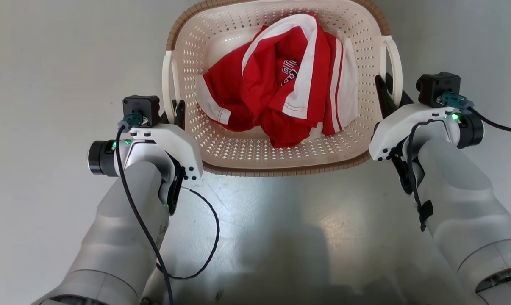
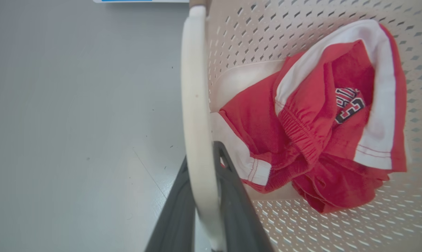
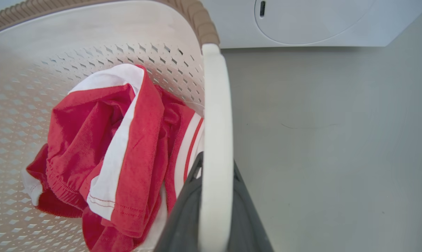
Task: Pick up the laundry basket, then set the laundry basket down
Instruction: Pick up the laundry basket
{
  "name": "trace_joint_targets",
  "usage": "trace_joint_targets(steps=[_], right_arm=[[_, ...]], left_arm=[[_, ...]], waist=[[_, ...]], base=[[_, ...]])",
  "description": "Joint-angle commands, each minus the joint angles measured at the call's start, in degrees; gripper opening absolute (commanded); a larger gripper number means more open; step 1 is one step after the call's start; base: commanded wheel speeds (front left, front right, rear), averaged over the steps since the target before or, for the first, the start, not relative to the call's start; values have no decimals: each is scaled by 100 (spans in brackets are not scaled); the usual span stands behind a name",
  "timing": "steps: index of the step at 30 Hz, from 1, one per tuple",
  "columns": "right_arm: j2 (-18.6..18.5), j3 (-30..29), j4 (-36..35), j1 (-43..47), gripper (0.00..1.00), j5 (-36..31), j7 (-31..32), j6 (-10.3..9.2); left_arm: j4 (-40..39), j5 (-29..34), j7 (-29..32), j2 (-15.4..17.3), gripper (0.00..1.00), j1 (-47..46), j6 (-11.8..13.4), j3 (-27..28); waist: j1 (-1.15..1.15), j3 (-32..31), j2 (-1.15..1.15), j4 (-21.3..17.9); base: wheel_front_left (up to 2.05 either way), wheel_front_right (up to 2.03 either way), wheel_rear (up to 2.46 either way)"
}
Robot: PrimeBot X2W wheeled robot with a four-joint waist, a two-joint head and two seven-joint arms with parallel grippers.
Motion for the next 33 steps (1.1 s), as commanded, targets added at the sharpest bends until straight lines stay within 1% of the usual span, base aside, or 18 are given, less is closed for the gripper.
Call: trace_joint_targets(steps=[1,8,16,17,19,23,33], right_arm=[[156,164,-12,313,0,60,-38,43],[156,489,9,553,0,436,-38,43],[156,963,231,976,0,1025,-31,43],[156,1082,314,1107,0,1205,45,43],[156,1207,385,1256,0,1370,175,43],[156,1414,434,1492,0,1606,380,43],[156,2075,463,2253,0,2298,801,43]], left_arm=[[-53,-41,-36,152,0,133,56,55],[28,-191,-36,152,0,364,106,-31],[176,-355,-36,152,0,854,97,-147],[310,-448,-36,152,0,992,47,-208],[469,-575,0,152,0,1111,-21,-297],[614,-746,156,152,0,1294,-84,-447],[816,-1146,491,152,0,2017,-63,-821]], waist=[[0,-130,0,-33],[0,-628,0,-136],[0,-1449,0,-241],[0,-1691,0,-262],[0,-1942,0,-278],[0,-2313,0,-302],[0,-3482,0,-405]], base=[[0,0,0],[0,0,0],[0,0,0],[0,0,0],[0,0,0],[0,0,0],[0,0,0]])
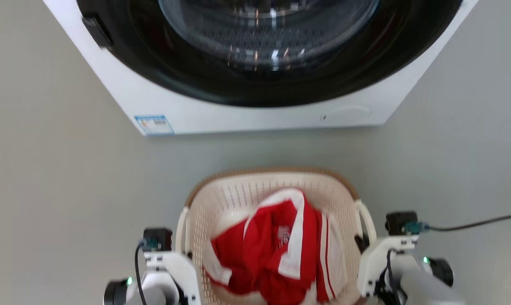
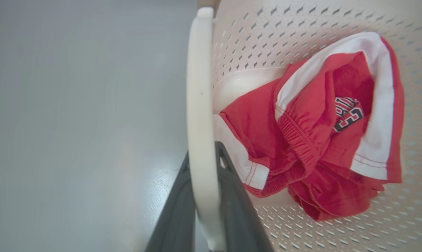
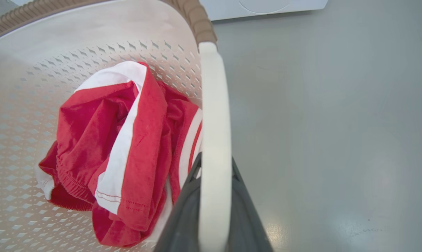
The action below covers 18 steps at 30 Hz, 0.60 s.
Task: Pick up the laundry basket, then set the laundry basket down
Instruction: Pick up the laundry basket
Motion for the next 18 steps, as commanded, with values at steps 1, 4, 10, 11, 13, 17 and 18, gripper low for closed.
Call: trace_joint_targets(steps=[1,4,10,11,13,17,18], right_arm=[[25,175,-44,228,0,84,11,43],[25,360,-68,458,0,265,79,43],[25,699,-95,856,0,607,224,43],[25,750,-94,905,0,658,246,43],[25,847,-90,986,0,755,288,43],[25,1023,-85,1072,0,935,364,43],[25,1065,-85,1083,0,976,387,43]], left_arm=[[-4,-57,-39,209,0,146,28,101],[29,-144,0,209,0,406,36,27],[81,-244,163,209,0,824,61,-129],[87,-263,201,209,0,877,66,-146],[97,-298,254,209,0,959,73,-174],[112,-355,346,209,0,1041,75,-214],[116,-364,374,209,0,1054,70,-226]], waist=[[0,-458,0,-64],[0,-782,0,-84],[0,-1307,0,-98],[0,-1375,0,-99],[0,-1491,0,-103],[0,-1634,0,-118],[0,-1666,0,-124]], base=[[0,0,0],[0,0,0],[0,0,0],[0,0,0],[0,0,0],[0,0,0],[0,0,0]])
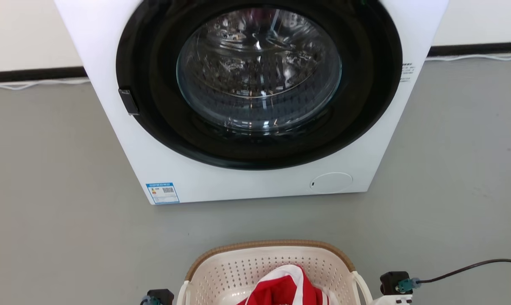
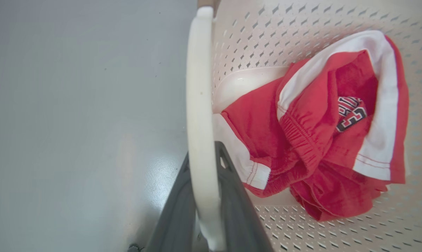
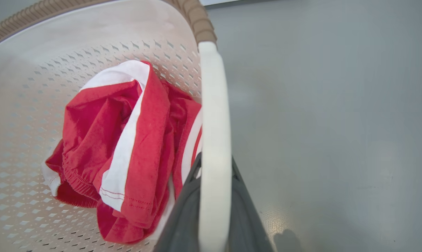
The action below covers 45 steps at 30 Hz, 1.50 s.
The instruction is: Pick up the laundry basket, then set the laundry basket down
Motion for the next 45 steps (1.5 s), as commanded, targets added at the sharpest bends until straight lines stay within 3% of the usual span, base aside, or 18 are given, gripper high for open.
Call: trace_joint_targets(steps=[1,45], right_arm=[[-3,155,-75,12,0,72,0,43],[-3,1341,62,-71,0,1225,-199,43]], left_arm=[[-13,-27,-13,203,0,-48,67,120],[30,-310,-11,203,0,97,122,-141]], waist=[[0,-67,0,-19],[0,-272,0,-67]], base=[[0,0,0],[0,0,0]])
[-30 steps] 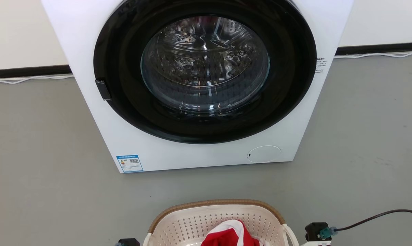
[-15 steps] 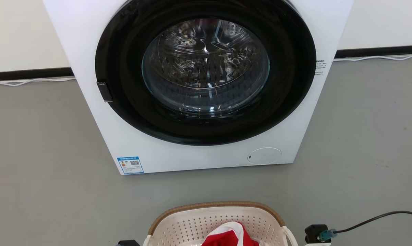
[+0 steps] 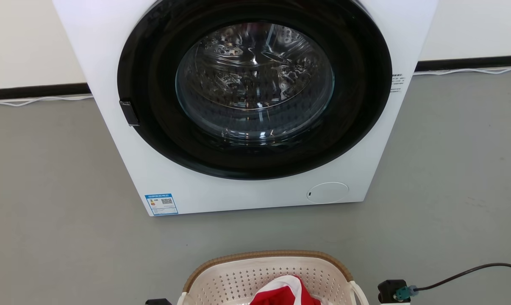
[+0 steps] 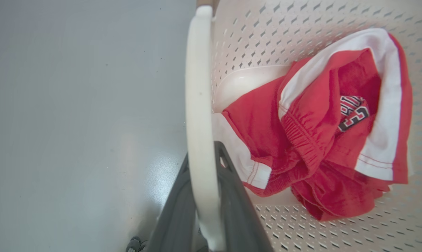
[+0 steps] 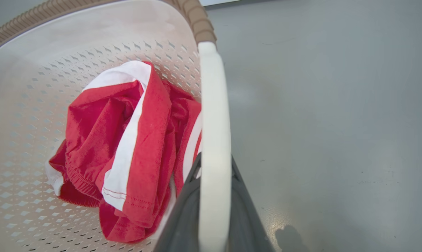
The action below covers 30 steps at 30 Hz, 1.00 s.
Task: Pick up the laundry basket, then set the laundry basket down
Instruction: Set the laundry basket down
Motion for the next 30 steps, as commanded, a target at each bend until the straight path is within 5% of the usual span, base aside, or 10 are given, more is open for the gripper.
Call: trace_joint_targets(steps=[1,15,30], right_arm=[[7,117,-18,-85,0,63,-133,44],[7,343,-30,-655,0,328,-346,44],[7,429,35,-2219,0,403,-902,44]], left_arm=[[-17,-9,-102,171,0,-52,87,113],[-16,-56,-354,211,0,-579,91,103],[-114,85,-683,311,0,-2160,122,31]], waist=[[0,23,0,5],[0,670,0,47],[0,2611,0,238]], base=[[0,0,0],[0,0,0],[0,0,0]])
